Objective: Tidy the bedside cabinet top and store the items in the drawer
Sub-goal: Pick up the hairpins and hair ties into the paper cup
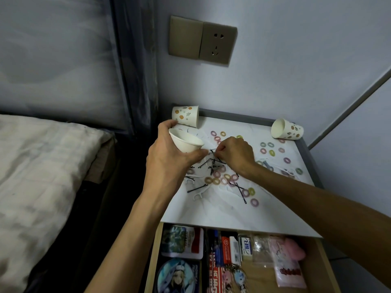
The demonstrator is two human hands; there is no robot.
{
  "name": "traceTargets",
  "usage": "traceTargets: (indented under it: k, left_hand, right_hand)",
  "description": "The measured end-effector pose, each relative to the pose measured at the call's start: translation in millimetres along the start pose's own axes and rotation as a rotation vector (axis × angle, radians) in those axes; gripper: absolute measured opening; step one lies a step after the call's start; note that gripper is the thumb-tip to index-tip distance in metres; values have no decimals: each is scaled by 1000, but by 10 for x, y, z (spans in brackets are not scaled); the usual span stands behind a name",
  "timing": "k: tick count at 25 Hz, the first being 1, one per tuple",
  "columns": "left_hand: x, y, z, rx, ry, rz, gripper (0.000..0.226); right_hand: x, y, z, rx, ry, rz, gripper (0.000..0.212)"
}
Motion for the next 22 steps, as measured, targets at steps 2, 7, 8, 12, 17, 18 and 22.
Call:
traceTargets:
  k: [2, 7, 8, 12, 17, 18, 22]
  left_hand:
    - [6, -2, -7, -2, -1, 3, 85]
    - [14, 21, -14, -19, -3, 1, 85]
    - [16, 29, -17, -19, -3, 1, 85]
    - [16, 45, -17, -12, 1, 0, 85]
    - [22, 15, -29, -1, 8, 3, 87]
    - [25, 8, -31, -1, 9, 3, 87]
    - [10, -15, -36, 4, 15, 1, 86]
  right_hand:
    - [-19, -13, 58, 119, -5, 17, 16]
    - [-128, -10, 65, 255, 4, 111, 12]
    - [-139, 7, 37, 274, 23, 108, 11]
    - [-162, 140, -138, 336, 136, 2, 8]
    - [-74, 121, -190, 233, 302, 142, 14]
    - [-53, 69, -188, 246, 294, 152, 14]
    - [5, -18, -189, 56, 152, 102, 10]
Point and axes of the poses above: each hand's wrist, its own x-axis away from the middle knuckle, its own y-axis out of the back of the hand, z = x × y, the point moved 1 cm from there along -x, towards the middle knuckle, and after that the axes turned 1 degree about -x, right-handed, at the moved point
